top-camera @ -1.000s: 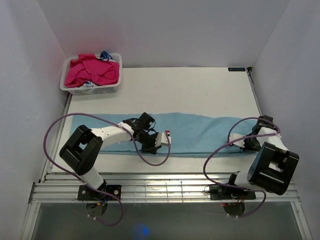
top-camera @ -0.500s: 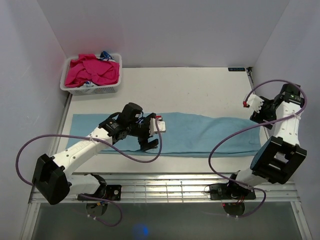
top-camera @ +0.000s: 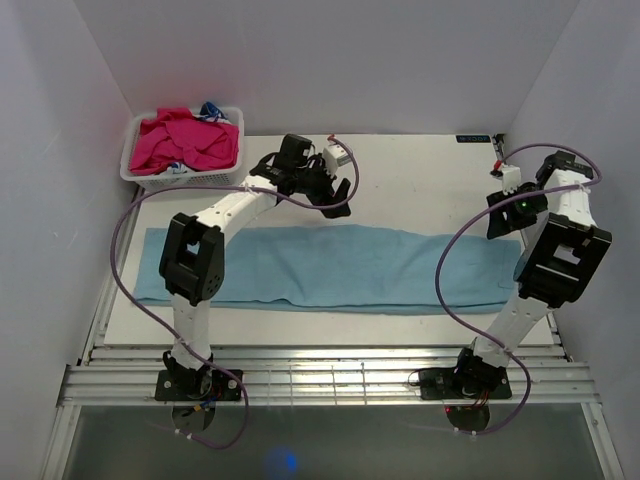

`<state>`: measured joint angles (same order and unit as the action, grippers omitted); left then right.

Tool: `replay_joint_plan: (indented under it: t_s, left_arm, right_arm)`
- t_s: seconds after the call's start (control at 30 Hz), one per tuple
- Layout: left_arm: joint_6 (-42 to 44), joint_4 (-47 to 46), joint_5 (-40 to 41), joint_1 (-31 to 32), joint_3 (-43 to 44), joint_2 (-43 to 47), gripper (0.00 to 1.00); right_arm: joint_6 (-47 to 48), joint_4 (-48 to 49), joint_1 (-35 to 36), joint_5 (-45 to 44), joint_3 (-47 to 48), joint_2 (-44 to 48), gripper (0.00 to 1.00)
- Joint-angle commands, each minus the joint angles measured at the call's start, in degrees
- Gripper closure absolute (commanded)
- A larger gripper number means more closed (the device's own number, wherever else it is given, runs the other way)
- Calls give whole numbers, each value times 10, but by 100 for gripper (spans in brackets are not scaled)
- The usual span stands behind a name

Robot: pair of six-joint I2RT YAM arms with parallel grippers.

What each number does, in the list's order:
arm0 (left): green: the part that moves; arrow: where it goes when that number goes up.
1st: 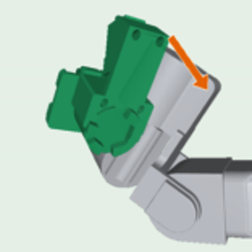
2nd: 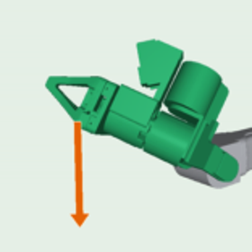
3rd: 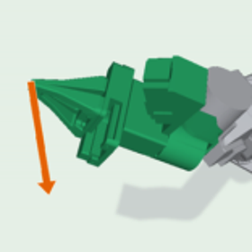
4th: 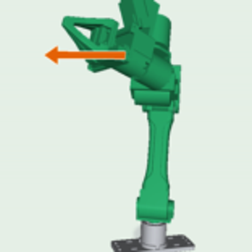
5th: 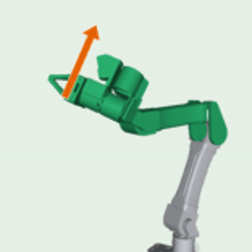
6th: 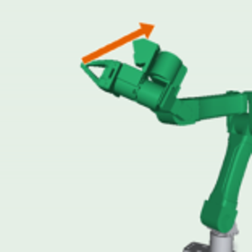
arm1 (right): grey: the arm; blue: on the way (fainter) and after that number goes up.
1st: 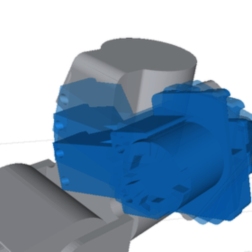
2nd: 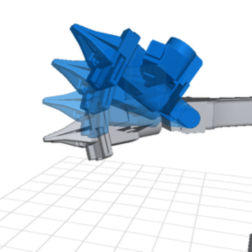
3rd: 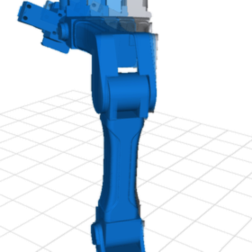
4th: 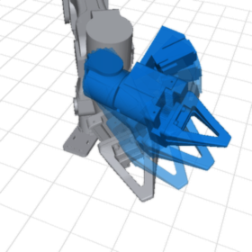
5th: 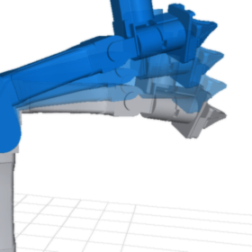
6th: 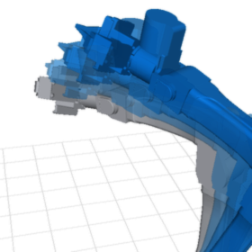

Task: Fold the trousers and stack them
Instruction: Fold the trousers

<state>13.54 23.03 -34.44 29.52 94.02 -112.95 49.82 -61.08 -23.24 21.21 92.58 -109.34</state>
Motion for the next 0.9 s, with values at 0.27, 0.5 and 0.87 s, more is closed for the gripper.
replay_joint_plan:
  t_s: [0.27, 0.5, 0.87]
  left_arm:
    - [-98, -61, -134, 0, 90, -120, 2]
    - [-156, -99, -177, 2, 86, -143, 2]
    - [-215, -78, -229, 5, 93, -192, 3]
  right_arm:
    - [-162, -8, -87, -13, 36, -27, 26]
    - [-185, -24, -121, 54, 0, -70, 19]
    - [-150, -14, -117, 113, -26, -118, 83]
